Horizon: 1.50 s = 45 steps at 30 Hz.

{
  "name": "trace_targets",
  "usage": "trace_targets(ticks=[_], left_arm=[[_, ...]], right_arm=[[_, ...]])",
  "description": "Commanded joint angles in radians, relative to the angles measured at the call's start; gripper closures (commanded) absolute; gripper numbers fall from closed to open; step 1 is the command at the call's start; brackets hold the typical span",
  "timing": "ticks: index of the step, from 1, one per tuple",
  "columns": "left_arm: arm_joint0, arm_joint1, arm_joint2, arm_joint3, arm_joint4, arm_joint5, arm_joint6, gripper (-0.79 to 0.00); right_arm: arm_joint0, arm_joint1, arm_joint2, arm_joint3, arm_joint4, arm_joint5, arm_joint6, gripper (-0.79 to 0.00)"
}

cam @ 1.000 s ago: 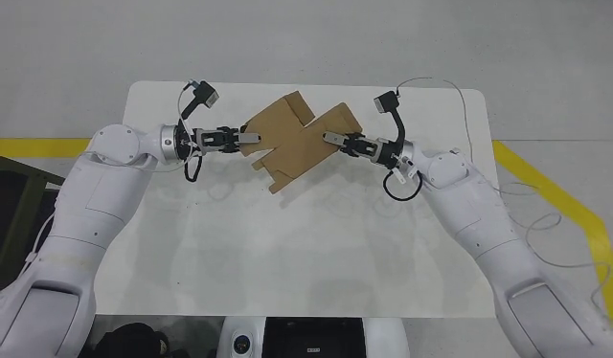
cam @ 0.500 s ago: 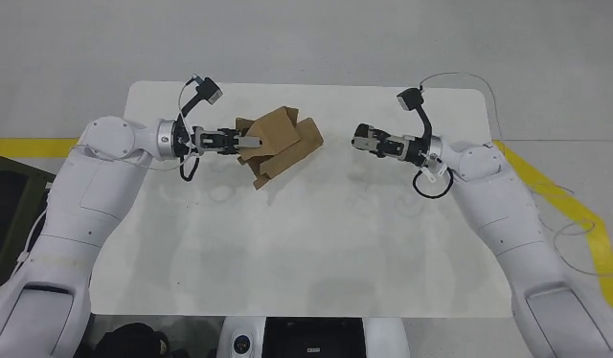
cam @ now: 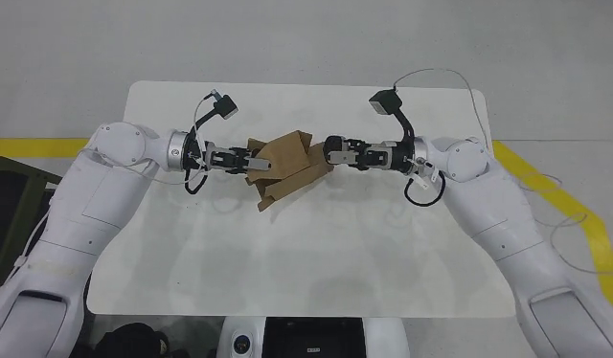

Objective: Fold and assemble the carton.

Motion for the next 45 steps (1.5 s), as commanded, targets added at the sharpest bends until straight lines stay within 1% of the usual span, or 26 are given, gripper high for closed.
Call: trace_targets(ticks=[1,6,17,25,34,37,41,45], left_arm=[[0.001,0.006,0.009,-0.010,-0.015,0.002,-0.001,0.000],[0.000,0.019,0.031,-0.033,-0.030,-0.001,0.001,0.000],[-0.007,0.048,0.073,-0.070,-0.064,-0.011,0.011,0.000],[-0.017,0.065,0.102,-0.084,-0.087,-0.019,0.019,0.000],[-0.032,0.079,0.134,-0.080,-0.097,-0.035,0.035,0.000],[-0.037,0.082,0.145,-0.077,-0.101,-0.040,0.040,0.000],[-0.045,0.087,0.158,-0.073,-0.104,-0.045,0.045,0.000],[-0.051,0.091,0.171,-0.072,-0.108,-0.050,0.050,0.000]], right_arm=[[0.009,-0.001,-0.029,0.000,0.011,0.000,0.000,-0.437],[0.038,-0.003,-0.088,0.024,0.017,-0.011,-0.011,-0.385],[0.107,-0.008,-0.187,0.103,0.001,-0.037,-0.037,-0.379],[0.138,-0.014,-0.244,0.133,0.021,-0.055,-0.055,-0.360],[0.168,-0.031,-0.309,0.143,0.066,-0.053,-0.053,-0.339],[0.177,-0.035,-0.326,0.149,0.080,-0.053,-0.053,-0.320],[0.186,-0.036,-0.342,0.154,0.100,-0.053,-0.053,-0.296],[0.194,-0.034,-0.356,0.146,0.124,-0.039,-0.039,-0.292]])
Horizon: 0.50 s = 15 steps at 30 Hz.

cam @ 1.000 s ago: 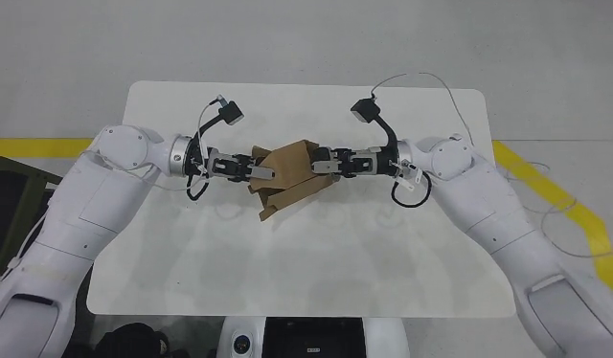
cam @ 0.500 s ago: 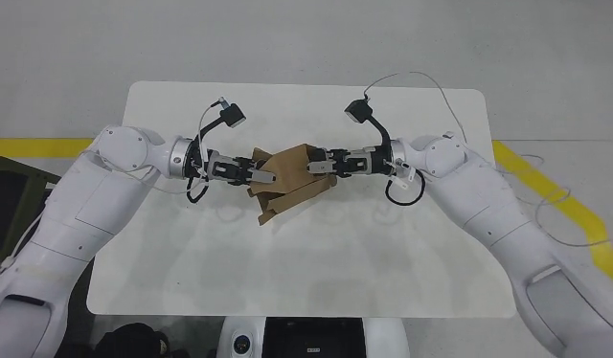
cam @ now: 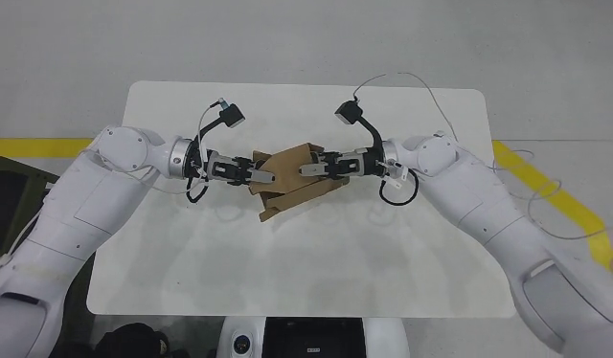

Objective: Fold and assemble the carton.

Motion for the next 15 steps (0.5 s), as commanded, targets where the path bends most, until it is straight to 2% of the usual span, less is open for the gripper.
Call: trace_targets(ticks=[1,15], left_arm=[[-0.003,0.002,0.007,0.001,-0.003,-0.002,0.002,0.000],[-0.022,0.014,0.054,-0.002,-0.011,-0.012,0.012,0.000]], right_arm=[[0.006,0.002,-0.007,-0.004,0.006,0.008,0.008,-0.289],[0.035,0.000,-0.060,-0.009,0.045,0.023,0.023,-0.200]])
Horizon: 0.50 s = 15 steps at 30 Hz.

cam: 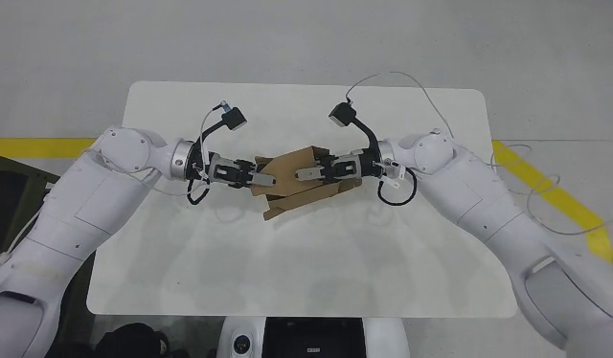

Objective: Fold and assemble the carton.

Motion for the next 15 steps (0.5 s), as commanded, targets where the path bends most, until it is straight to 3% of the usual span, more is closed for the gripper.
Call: trace_targets(ticks=[1,8,13,15], left_arm=[[-0.003,0.002,0.007,-0.002,0.000,0.000,0.000,0.000],[-0.011,0.008,0.028,-0.007,-0.004,-0.006,0.006,0.000],[-0.018,0.012,0.041,-0.006,-0.007,-0.009,0.009,-0.012],[-0.019,0.014,0.045,-0.005,-0.015,-0.011,0.011,-0.409]], right_arm=[[0.003,-0.002,-0.007,0.002,0.008,0.000,0.000,-0.175],[0.014,-0.007,-0.031,0.011,0.019,0.002,0.002,0.000],[0.019,-0.008,-0.044,0.015,0.027,0.003,0.003,0.000],[0.022,-0.009,-0.047,0.019,0.029,0.000,0.000,0.000]])
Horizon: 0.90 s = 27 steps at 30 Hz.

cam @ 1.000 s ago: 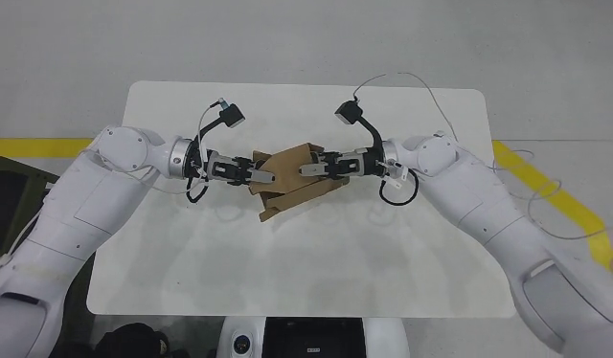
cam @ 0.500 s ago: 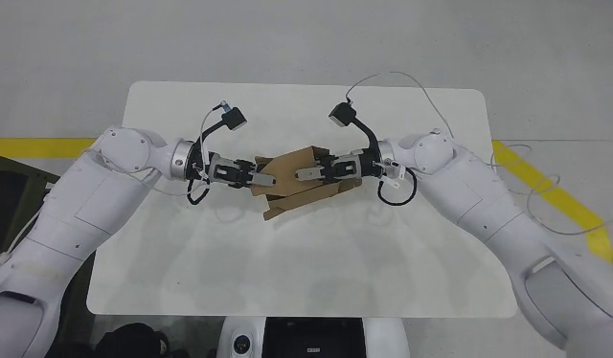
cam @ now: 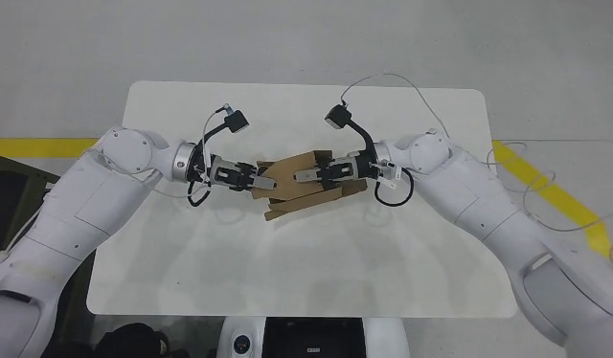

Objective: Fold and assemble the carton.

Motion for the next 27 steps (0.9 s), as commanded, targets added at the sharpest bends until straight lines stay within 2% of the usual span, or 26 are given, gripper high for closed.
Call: trace_targets(ticks=[1,12,27], left_arm=[[0.000,0.001,0.004,0.003,-0.017,0.000,0.000,-0.785],[-0.002,0.000,-0.008,0.030,-0.154,0.051,-0.051,-0.785],[0.029,-0.018,-0.092,0.012,-0.306,0.152,-0.152,-0.785]], right_arm=[[0.002,0.000,-0.002,0.006,0.000,-0.005,-0.005,0.000],[0.006,-0.004,-0.010,0.039,-0.004,-0.039,-0.039,0.000],[0.011,-0.034,-0.015,0.098,-0.019,-0.093,-0.093,0.000]])
